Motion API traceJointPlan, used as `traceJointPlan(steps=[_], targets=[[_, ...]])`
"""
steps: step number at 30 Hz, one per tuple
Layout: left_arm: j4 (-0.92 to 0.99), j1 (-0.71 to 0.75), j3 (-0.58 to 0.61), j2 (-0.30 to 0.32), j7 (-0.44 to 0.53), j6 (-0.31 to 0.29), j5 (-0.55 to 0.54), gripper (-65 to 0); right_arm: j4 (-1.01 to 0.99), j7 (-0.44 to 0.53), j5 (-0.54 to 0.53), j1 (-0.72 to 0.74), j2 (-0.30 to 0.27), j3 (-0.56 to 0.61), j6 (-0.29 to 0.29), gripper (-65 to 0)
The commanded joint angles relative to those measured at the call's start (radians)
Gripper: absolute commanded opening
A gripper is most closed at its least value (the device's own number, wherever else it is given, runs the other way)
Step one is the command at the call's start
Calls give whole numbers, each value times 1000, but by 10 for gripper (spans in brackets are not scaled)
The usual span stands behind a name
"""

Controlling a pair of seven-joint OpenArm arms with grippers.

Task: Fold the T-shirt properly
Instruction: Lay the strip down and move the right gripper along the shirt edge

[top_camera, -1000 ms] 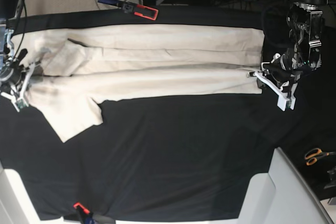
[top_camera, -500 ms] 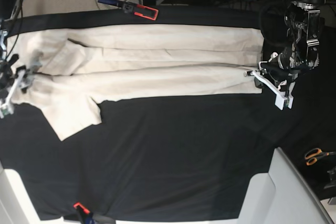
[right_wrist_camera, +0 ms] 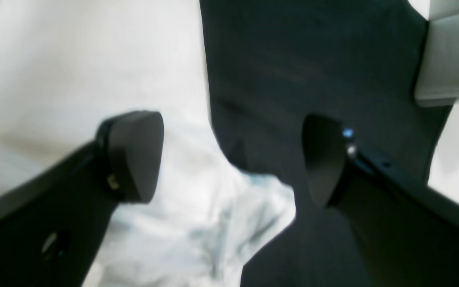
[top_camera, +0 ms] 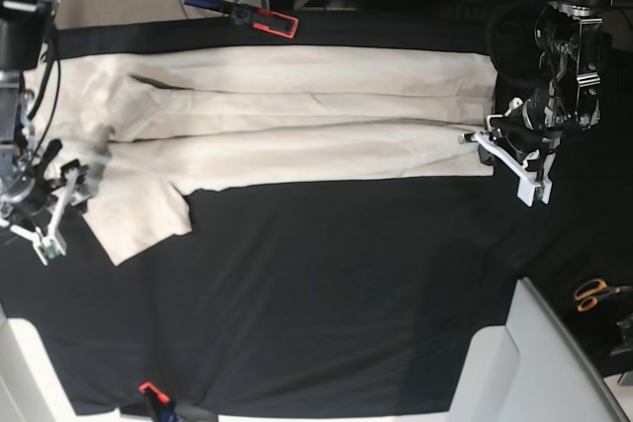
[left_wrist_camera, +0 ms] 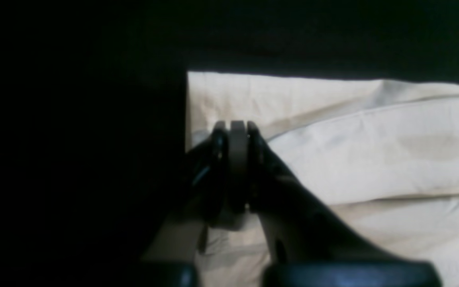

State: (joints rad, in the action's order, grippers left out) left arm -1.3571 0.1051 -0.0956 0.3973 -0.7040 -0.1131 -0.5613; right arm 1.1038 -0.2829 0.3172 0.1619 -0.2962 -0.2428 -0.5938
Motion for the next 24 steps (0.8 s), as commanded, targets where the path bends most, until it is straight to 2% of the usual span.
traceJointPlan(steps=[1,4,5,11,14,16,21,24], targets=[[-12,-9,-8,15,14,-6,-6,-650,-11,20,-14,51,-8,-3,-22,-135],[-12,-8,-8,15,14,-6,-6,-650,-106,20,-14,140,10,-28,-101,-135],[-12,-8,-8,15,14,-6,-6,-650,-138,20,-14,164,10,-30,-104,-135],[-12,-9,-8,15,14,-6,-6,-650,-374,34,-14,330,9,-28,-104,-135],[-12,-8,-8,15,14,-6,-6,-650,-497,95,-14,380,5,-28,-104,-135],[-12,-8,-8,15,14,-6,-6,-650,-564,135,-14,397,-13,-30,-104,-135],[-12,-6,-8,15,14,-6,-6,-650,-693,225,-14,413,-18,-30,-104,-135],[-12,-6,-8,15,14,-6,-6,-650,-726,247,-14,413,-18,-30,-104,-135]])
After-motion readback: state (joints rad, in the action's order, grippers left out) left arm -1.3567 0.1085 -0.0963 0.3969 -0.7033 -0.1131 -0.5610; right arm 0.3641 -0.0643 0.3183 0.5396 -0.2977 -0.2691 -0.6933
